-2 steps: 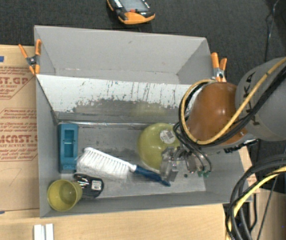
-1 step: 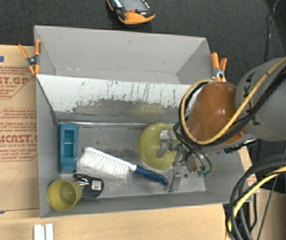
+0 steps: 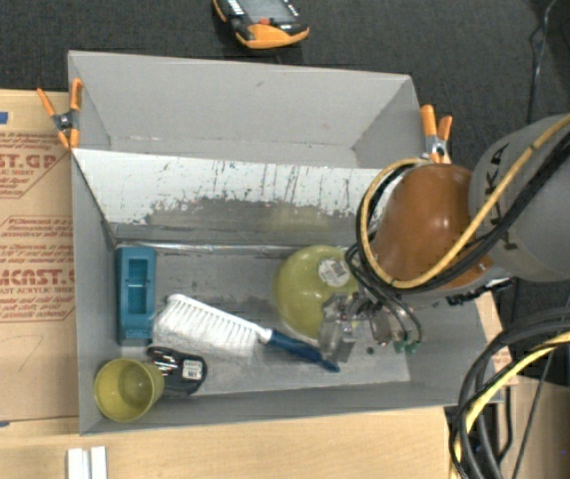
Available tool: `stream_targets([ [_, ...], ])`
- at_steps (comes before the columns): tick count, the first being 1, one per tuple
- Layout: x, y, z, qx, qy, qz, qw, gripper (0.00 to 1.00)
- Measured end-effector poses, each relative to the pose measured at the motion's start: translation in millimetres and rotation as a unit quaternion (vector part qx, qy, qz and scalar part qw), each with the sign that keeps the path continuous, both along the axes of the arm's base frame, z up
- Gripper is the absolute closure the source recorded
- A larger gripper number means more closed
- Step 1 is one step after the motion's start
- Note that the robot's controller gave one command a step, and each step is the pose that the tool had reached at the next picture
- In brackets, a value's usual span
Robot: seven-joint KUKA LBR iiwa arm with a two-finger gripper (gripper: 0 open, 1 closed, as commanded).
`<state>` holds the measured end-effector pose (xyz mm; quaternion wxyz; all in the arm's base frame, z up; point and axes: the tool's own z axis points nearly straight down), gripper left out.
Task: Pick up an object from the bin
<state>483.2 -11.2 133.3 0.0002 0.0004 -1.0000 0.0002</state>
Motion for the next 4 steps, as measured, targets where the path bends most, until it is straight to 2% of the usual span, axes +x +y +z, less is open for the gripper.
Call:
stream_targets([
  [1, 0.0, 0.0, 0.0, 0.000, 0.0000, 0.000, 1.0000, 0.00],
  [2, 0.0, 0.0, 0.0, 0.000, 0.0000, 0.000, 1.0000, 1.00],
  [3, 0.0, 0.0, 0.0, 0.000, 0.0000, 0.000, 1.0000, 0.00],
  [4, 0.0, 0.0, 0.0, 0.000, 0.0000, 0.000, 1.0000, 1.00],
])
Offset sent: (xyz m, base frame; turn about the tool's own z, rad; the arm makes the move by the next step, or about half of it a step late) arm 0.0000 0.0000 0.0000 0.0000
